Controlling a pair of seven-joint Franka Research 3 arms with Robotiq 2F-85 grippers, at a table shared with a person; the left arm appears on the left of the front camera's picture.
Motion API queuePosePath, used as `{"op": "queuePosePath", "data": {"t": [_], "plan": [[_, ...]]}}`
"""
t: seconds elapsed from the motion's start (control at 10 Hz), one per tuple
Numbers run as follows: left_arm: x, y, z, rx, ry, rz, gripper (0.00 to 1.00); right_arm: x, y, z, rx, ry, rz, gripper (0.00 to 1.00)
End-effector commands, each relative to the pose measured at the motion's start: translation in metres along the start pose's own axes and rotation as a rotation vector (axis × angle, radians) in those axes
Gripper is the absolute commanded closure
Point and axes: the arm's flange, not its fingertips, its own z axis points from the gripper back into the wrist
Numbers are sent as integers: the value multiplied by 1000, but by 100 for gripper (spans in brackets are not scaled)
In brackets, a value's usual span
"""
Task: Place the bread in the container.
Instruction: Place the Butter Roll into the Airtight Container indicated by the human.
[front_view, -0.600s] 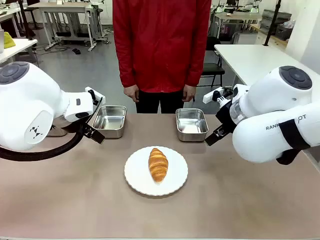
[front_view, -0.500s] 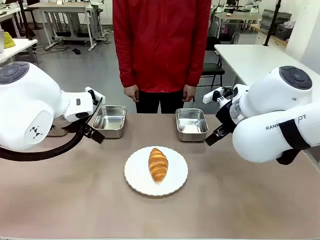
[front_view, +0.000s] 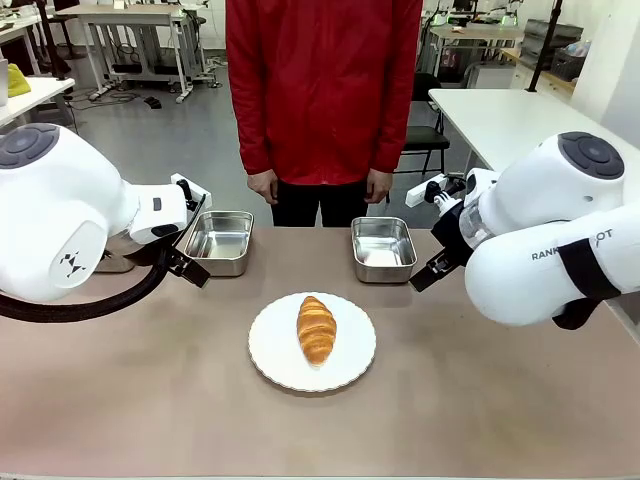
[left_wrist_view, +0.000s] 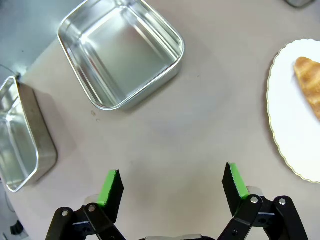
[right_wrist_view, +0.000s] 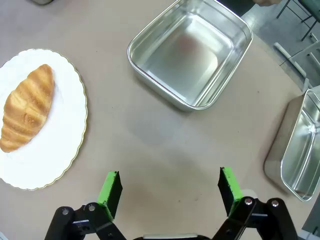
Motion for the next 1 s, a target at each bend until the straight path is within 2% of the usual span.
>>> {"op": "queuePosePath", "data": {"t": [0.0,0.2,0.3,0.4,0.6,0.7,0.9], "plan": [[0,1,0,0,0,2,0,0,0,1,0,-2,-1,0],[0,1,0,0,0,2,0,0,0,0,0,0,0,0],[0,0,0,0,0,0,0,14,-9,12,-12,-34,-29,0],[17,10,23,-38,-33,-1,0,35,-32,33,-5,-62,-59,0],[41,47,65,-96,-55,5,0,65,-79,66,32,-104,-106,0],[52,76,86,-167,-44,-22,0,74,-104,85,53,-122,-118,0],[67,140,139,-255,-68,-62,0,75,-164,125,118,-179,-123,0]]}}
